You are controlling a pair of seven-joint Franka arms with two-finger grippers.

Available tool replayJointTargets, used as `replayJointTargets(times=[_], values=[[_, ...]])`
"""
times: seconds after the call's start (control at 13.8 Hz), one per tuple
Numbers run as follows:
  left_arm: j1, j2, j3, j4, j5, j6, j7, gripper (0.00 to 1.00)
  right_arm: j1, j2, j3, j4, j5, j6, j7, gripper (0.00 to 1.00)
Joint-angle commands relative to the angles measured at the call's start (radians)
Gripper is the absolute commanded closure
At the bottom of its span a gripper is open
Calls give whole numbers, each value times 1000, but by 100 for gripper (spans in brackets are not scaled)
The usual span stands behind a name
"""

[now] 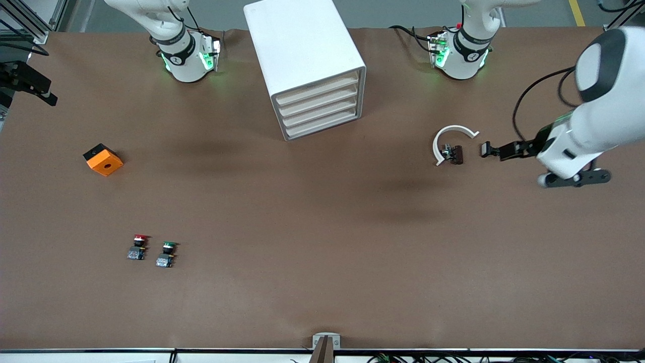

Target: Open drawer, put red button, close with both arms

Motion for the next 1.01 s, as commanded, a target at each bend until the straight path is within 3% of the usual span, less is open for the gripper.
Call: replayJointTargets(times=[0.0,0.22,0.51,0.94], values=[[-27,64,-63,31,5,40,-196,0,2,-22,-2,-19,-11,6,-9,0],[-95,124,-83,92,-30,40,-437,0,2,-20,-2,-14,-11,6,-9,0],[-167,225,-83,193,-211,37,-733,0,0,-17,-2,-2,-11,9,-9,0],[-181,380,-84,199,-519,-12,-1025,0,-1,-11,-4,12,-9,1,-7,0]])
